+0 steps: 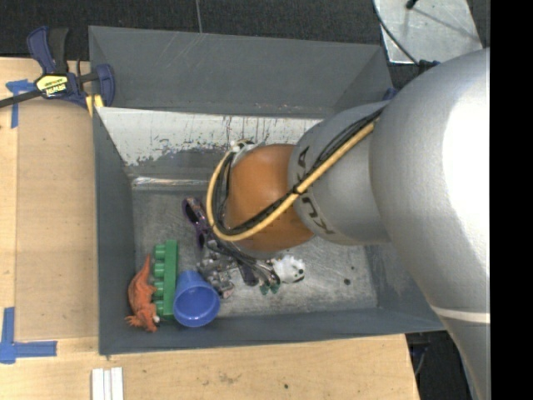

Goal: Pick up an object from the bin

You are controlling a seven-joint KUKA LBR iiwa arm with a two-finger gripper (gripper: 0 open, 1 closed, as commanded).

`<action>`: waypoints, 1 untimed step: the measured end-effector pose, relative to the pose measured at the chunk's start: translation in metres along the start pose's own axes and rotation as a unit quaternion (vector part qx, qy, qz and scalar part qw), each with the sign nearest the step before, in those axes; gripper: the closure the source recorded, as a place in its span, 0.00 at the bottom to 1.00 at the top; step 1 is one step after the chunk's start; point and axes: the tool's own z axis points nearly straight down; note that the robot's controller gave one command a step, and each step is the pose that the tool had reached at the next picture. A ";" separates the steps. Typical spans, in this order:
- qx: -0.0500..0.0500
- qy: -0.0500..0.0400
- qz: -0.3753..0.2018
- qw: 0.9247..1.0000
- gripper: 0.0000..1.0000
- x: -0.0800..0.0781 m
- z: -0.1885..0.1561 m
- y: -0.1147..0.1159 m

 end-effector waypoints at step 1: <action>0.000 0.001 0.000 1.000 1.00 0.001 -0.004 0.000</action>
Offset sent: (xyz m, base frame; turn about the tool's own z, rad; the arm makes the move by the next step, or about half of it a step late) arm 0.0001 -0.0001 0.0085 0.0000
